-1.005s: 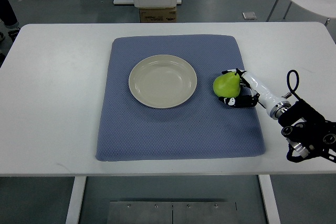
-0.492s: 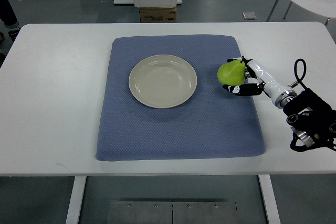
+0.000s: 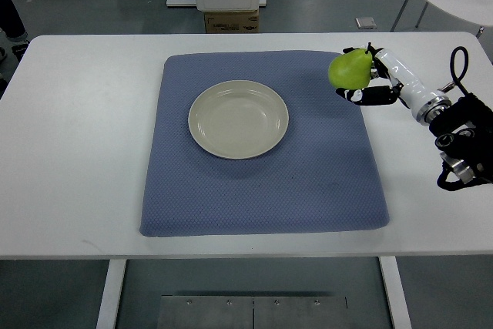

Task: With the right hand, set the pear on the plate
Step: 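Lift the pear with the right hand and carry it over the plate, then lower the pear onto the cream plate and open the right hand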

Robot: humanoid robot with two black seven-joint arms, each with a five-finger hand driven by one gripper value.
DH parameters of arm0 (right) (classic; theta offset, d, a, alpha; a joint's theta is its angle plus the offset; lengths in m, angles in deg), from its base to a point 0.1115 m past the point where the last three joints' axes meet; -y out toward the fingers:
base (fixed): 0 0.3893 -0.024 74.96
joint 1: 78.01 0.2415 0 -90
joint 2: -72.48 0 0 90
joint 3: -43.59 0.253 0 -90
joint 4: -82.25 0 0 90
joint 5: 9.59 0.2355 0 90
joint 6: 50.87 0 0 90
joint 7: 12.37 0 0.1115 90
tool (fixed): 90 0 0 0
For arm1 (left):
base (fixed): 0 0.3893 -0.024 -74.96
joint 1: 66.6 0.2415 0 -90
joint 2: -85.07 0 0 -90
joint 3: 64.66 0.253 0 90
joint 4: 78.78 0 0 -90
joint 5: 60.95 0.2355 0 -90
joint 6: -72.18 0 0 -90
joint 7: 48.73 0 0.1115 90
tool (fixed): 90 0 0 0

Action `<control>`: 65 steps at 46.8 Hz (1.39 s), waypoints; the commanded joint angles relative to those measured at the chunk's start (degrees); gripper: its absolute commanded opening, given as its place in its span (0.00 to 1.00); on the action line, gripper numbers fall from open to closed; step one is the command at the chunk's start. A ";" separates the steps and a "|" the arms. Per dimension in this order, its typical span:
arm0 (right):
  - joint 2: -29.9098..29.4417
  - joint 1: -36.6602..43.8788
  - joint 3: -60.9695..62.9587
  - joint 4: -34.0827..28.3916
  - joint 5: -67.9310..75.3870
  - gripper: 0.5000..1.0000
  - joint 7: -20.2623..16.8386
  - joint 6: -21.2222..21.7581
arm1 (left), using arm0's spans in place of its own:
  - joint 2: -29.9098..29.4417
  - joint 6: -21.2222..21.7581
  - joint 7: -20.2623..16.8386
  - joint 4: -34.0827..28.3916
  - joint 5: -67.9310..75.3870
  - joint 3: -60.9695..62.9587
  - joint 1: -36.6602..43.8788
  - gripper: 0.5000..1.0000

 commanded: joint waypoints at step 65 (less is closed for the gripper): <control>-28.93 -1.16 -4.60 15.72 1.71 0.00 -2.50 -0.18 | 0.00 0.00 0.00 0.00 0.00 0.00 0.02 1.00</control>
